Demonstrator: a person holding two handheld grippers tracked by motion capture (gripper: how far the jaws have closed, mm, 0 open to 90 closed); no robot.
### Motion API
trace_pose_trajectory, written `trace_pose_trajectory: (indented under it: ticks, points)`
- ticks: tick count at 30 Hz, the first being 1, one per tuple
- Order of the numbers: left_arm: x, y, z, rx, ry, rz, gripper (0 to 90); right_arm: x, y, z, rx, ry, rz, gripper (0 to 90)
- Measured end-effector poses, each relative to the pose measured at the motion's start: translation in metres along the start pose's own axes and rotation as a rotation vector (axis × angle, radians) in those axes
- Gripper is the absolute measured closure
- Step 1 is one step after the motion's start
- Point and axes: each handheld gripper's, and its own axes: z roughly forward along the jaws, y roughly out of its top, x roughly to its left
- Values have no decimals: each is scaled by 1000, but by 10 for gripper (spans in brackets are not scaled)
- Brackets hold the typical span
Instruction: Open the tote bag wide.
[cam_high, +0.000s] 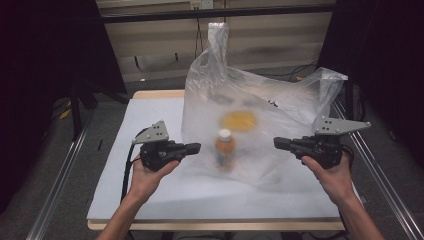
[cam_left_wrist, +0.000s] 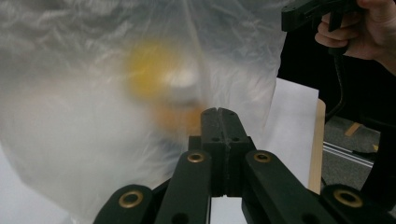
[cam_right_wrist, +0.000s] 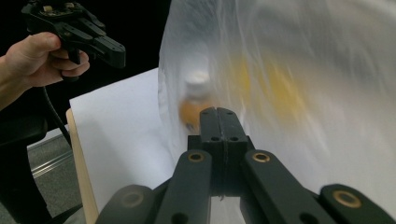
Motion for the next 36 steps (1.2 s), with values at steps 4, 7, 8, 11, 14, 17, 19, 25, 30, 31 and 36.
trace_pose_trajectory:
  ticks: [4,7,8,11,14,17,19,25,30,31,36]
  points:
    - [-2,17,6,9,-16,23,900,2,18,0,-10,0,-20,900]
    - [-4,31,12,8,-19,37,900,2,33,1,-17,-6,-32,900]
    - [-4,31,12,8,-19,37,900,2,37,1,-21,-4,-34,900]
    - [-4,49,21,6,-27,58,900,1,49,4,-24,-8,-39,900]
    - [-3,63,27,9,-30,69,900,-1,62,7,-23,-17,-48,900]
    - [-2,76,33,14,-34,75,900,-5,74,11,-18,-35,-44,900]
    - [-1,83,37,13,-34,77,900,-9,81,12,-13,-48,-43,900]
    - [-1,94,44,4,-47,85,900,-18,98,12,-17,-94,-29,900]
    - [1,98,47,3,-53,85,900,-30,97,20,9,-149,27,900]
    - [1,98,47,-3,-49,79,900,-30,95,22,17,-150,34,900]
    - [6,103,45,-26,-40,67,900,-17,86,37,68,-136,28,900]
